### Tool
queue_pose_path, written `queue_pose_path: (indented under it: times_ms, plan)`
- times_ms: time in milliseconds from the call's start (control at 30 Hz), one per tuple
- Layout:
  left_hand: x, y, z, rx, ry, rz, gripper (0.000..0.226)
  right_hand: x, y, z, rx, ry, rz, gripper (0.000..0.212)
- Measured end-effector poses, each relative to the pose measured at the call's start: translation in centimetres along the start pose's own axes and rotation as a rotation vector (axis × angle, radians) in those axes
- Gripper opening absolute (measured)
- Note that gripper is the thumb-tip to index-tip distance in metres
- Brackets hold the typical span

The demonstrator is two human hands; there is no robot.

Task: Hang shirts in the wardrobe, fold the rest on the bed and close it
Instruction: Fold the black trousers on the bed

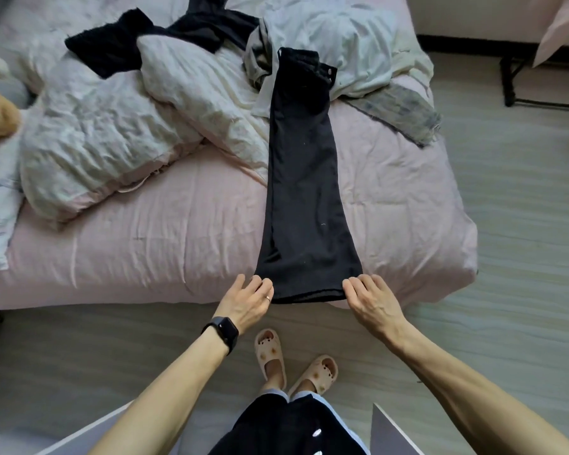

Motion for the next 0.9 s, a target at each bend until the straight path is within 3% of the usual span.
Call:
queue_pose_path:
  times_ms: [100, 233, 300, 400, 467, 567, 733, 900]
  plan:
    - [-0.6, -2.4, 0.6, 0.007, -0.071, 0.025, 0.038, -0.1, -2.1, 1.7, -0.041, 0.048, -0.039, 0.031]
    - [-2.4, -4.5, 2.1, 0.058, -0.040, 0.073, 0.038, 1.1, -4.8, 4.4, -0.040, 0.128, -0.093, 0.046]
    - [-3.4, -5.2, 2.4, 0.152, -0.019, 0.136, 0.022, 2.5, -5.5, 5.6, 0.127, 0.124, -0.101, 0.038]
    - [-5.0, -4.5, 3.3, 0.501, 0.000, 0.295, 0.026, 4.2, -5.4, 6.9, 0.603, 0.079, -0.233, 0.038]
    - [-4.7, -3.9, 3.1, 0.576, -0.018, 0.350, 0.026, 3.8, -5.1, 6.0, 0.700, 0.107, -0.309, 0.034]
    - [-3.2, -3.5, 2.0, 0.549, -0.097, 0.337, 0.034, 1.1, -5.1, 4.1, 0.572, 0.223, -0.396, 0.031]
    - [2.9, -3.4, -3.0, 0.356, -0.279, 0.255, 0.053, -4.5, -5.6, -1.1, 0.163, 0.256, -0.319, 0.055]
    - [9.5, -2.7, -8.9, 0.198, -0.364, 0.163, 0.066, -7.6, -5.1, -7.1, 0.052, 0.325, -0.292, 0.037]
Point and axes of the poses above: each hand's wrist, its own z-axis away from the middle knuckle, its own y-axis out of the palm, x = y × z, the point moved 1 cm from there along -z, towards the middle knuckle, and after that the axes turned 14 degrees about -x, right-handed, at the moved point
